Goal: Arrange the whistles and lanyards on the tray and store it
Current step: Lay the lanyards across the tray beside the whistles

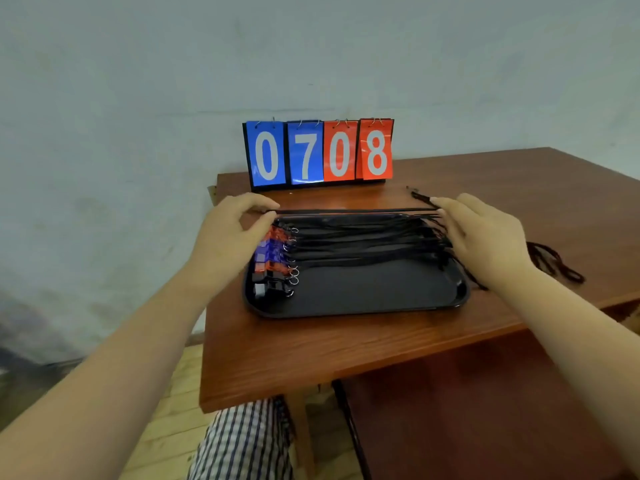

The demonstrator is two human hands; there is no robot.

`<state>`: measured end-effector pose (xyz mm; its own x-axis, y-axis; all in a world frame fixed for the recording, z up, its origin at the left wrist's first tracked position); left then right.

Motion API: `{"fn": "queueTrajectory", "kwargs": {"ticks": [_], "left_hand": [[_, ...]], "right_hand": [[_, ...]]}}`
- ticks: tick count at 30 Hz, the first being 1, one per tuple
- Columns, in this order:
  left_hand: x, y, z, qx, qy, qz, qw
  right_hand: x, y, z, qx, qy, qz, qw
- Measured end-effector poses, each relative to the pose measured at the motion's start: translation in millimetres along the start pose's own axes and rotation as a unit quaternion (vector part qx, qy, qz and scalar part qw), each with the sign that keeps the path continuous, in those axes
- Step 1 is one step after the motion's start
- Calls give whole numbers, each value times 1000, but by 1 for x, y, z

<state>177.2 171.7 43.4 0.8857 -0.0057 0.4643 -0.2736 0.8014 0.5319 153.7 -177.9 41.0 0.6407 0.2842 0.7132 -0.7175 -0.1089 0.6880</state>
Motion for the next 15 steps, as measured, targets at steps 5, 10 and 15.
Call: {"fn": "queueTrajectory", "kwargs": {"ticks": [5, 10, 15], "left_hand": [[-36, -22, -25, -99, 77, 97, 987], [-43, -28, -34, -110, 87, 112, 984], [-49, -31, -33, -86, 59, 108, 989]], "right_hand": [[-33, -15, 6, 59, -69, -8, 996], [-55, -28, 20, 97, -143, -25, 985], [-63, -36, 24, 113, -168, -18, 979]]}}
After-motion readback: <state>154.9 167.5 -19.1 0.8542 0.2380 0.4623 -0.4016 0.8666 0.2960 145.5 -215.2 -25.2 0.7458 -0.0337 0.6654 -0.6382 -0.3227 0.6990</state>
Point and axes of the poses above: each hand's wrist, its own x-axis towards the middle knuckle, its own y-axis out of the back of the hand, z = x × y, the point moved 3 cm from there along x, towards the middle knuckle, and after that the axes turned 2 degrees about y, right-handed, at the moved point
